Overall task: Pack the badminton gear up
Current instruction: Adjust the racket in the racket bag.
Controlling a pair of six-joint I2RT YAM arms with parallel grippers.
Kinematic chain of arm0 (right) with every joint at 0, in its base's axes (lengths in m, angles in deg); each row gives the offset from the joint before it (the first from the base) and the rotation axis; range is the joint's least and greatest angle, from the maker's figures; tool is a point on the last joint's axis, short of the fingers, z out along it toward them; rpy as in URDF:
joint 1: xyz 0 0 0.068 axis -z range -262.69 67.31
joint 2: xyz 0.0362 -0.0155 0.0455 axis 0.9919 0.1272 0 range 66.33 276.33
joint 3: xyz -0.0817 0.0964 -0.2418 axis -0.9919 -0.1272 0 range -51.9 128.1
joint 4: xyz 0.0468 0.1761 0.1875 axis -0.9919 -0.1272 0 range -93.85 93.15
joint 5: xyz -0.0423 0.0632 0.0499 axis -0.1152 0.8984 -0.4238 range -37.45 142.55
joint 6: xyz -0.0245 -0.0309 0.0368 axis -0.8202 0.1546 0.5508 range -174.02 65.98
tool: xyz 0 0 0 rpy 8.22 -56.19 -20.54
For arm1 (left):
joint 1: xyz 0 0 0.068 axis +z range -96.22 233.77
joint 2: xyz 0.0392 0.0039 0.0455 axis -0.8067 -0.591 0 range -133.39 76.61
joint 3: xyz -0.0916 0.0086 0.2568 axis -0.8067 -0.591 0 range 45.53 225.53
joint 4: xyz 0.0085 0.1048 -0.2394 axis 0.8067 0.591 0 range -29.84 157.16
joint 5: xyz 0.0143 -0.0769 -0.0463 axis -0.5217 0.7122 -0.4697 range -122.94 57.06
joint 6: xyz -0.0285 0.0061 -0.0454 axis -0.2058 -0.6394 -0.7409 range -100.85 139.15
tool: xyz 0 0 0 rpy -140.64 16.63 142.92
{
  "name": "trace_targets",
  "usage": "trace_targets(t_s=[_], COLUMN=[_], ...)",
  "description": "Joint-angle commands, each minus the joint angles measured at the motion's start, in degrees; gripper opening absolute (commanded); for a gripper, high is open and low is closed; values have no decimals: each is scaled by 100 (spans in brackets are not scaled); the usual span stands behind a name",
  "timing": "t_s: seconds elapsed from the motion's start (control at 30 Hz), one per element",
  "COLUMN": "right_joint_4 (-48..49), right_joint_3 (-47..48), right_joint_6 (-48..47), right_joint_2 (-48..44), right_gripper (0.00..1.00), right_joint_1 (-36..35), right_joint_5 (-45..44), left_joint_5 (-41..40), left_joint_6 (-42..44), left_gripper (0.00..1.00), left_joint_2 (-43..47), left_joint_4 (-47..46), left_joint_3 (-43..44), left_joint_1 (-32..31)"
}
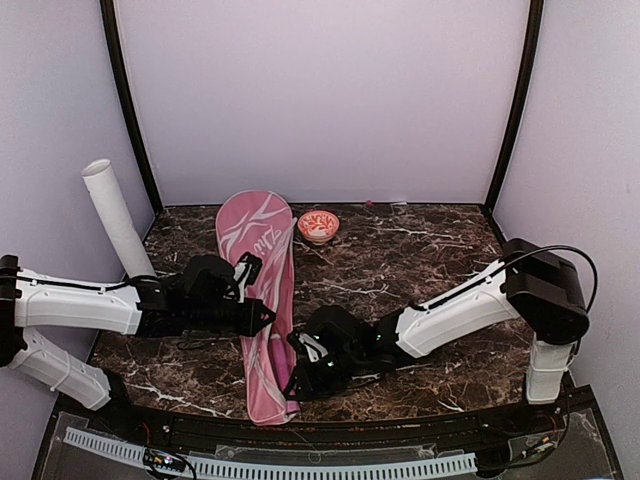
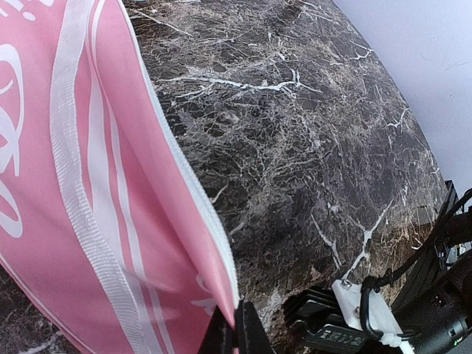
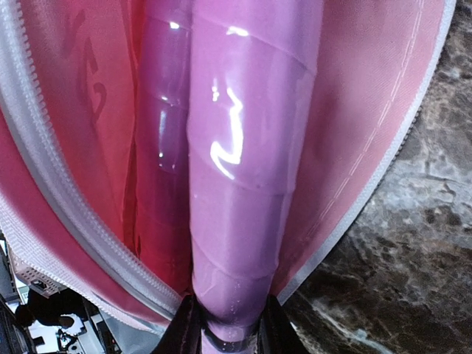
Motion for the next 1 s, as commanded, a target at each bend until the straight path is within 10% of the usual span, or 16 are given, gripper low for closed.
trace_targets(t_s=[0.0,0.43,0.97], right_joint_4=[754,520,692], right_joint_3=[335,293,212], right_joint_6=[-401,-280,-286], right_joint_2=[303,446,419], right_gripper=[6,5,5], right_joint_1=[293,298,298], right_joint_5=[-879,-1045,-984], left_joint_5=[882,385,-700], left_joint_6=[0,-267,-1587], left_gripper=[0,33,45], left_joint_2=[-27,-149,-254], left_joint_4=[-78,956,1746], left_joint_3=[-41,272,467], left_joint_1=[-187,-396,-1029])
